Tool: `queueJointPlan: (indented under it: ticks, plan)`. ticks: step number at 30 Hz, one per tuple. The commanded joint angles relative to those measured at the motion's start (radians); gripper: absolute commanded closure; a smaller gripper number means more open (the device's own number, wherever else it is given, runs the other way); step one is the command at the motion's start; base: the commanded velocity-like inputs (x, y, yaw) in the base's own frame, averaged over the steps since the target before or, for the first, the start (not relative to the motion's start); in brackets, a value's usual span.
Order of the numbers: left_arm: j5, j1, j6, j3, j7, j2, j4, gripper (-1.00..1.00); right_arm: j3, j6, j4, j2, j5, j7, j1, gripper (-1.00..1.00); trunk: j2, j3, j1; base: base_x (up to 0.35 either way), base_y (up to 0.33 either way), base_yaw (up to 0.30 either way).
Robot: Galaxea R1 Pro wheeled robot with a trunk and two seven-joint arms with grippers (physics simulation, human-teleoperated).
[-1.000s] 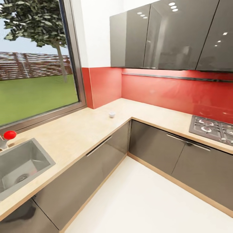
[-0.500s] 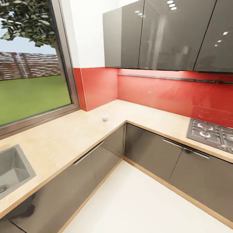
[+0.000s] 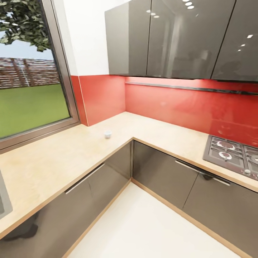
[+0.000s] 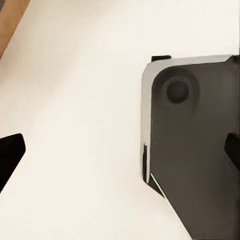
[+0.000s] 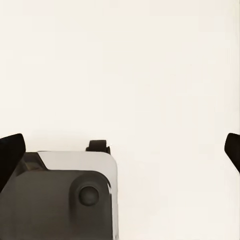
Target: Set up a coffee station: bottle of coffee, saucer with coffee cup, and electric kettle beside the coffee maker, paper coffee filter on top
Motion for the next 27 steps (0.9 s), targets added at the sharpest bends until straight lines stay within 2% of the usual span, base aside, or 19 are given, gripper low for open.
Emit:
queueJointPlan:
  ticks: [1,4,7,18,23,25,27]
  plan:
    - [0.0,-0.003,-0.019,0.004,0.0,-0.001,-0.021,-1.0,-0.009,-0.003,0.0,0.0,0.009,0.0,-0.001,-1.0,-0.002,-0.002,0.001,0.242,-0.234,0.0]
    - [0.0,-0.013,-0.073,0.004,0.001,-0.006,-0.084,-1.0,-0.01,-0.005,-0.002,0.001,0.008,0.0,-0.001,-1.0,-0.002,-0.002,0.001,0.242,-0.234,0.0]
    - [0.001,-0.016,-0.096,0.004,0.001,-0.017,-0.126,-1.0,-0.009,-0.005,-0.003,0.005,0.008,0.001,-0.001,-1.0,-0.002,-0.002,0.001,0.242,-0.235,0.0]
    - [0.01,-0.015,-0.141,0.013,0.001,-0.023,-0.135,-1.0,-0.008,-0.005,-0.003,0.009,0.008,0.002,-0.001,-1.0,-0.002,-0.002,0.001,0.239,-0.235,0.0]
    - [0.013,-0.014,-0.144,0.013,0.001,-0.025,-0.133,-1.0,-0.009,-0.005,-0.002,0.009,0.008,0.002,-0.001,-1.0,-0.002,-0.002,0.001,0.09,-0.258,0.098]
    - [0.026,-0.014,-0.145,0.013,0.001,-0.025,-0.132,-1.0,-0.009,-0.005,-0.002,0.008,0.008,0.002,-0.001,-1.0,-0.002,-0.002,0.001,-0.03,-0.271,0.228]
    - [0.056,-0.014,-0.15,0.012,0.0,-0.025,-0.132,-1.0,-0.009,-0.005,-0.002,0.009,0.008,0.002,-0.001,-1.0,-0.002,-0.002,0.001,-0.096,-0.272,0.261]
